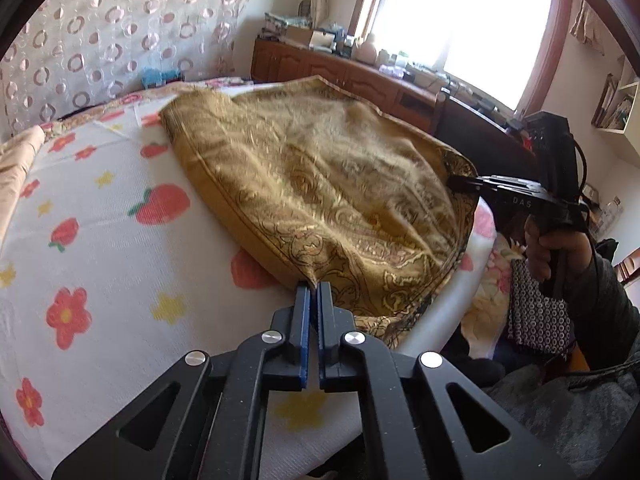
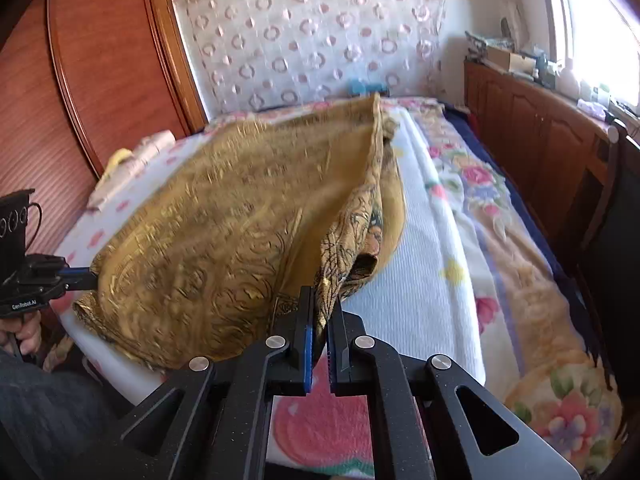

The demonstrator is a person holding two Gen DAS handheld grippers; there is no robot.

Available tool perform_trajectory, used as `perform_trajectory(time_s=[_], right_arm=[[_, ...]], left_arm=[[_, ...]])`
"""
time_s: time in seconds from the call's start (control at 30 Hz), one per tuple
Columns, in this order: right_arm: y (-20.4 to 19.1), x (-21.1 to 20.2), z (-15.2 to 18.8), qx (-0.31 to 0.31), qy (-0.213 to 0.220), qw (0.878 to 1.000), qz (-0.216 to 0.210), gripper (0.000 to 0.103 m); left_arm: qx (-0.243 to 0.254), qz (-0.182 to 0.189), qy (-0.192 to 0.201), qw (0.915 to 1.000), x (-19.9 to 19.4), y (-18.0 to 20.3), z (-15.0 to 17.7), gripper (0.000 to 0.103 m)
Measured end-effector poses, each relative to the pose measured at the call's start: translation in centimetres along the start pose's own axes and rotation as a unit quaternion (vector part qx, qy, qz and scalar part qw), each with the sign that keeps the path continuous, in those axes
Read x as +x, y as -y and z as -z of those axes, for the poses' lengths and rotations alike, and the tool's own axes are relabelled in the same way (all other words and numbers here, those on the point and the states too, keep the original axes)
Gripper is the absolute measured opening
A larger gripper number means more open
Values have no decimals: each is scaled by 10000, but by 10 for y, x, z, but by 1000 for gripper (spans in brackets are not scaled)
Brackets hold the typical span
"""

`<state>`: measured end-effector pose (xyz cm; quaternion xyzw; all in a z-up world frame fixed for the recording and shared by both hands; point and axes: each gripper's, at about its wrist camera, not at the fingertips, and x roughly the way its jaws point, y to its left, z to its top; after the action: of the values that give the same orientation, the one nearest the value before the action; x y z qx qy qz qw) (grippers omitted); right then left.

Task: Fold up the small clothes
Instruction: 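Grasp the folded shirt edge with the left gripper and lift it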

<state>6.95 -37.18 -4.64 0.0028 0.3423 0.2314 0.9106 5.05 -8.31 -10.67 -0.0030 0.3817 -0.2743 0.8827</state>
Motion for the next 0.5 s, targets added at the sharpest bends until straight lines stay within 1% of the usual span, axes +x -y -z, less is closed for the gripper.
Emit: perform_trajectory(time_s=[0.13, 0.27, 0.4, 0.5], right_arm=[[-3, -16, -10, 57, 362, 9993, -109, 4], [-3, -21, -24, 85, 671, 9975, -184, 4], [-6, -13, -43, -113, 859, 9960, -202, 4], [-5, 0, -59, -106, 944, 9951, -281, 4]], left_arm=[[-58, 63, 343, 9994, -14, 0, -18, 3], [-80, 72, 695, 9975, -26, -6, -45, 3], [-119, 40, 946, 9954, -22, -15, -64, 3], [-341, 40, 1006, 9943, -13, -32, -77, 3]])
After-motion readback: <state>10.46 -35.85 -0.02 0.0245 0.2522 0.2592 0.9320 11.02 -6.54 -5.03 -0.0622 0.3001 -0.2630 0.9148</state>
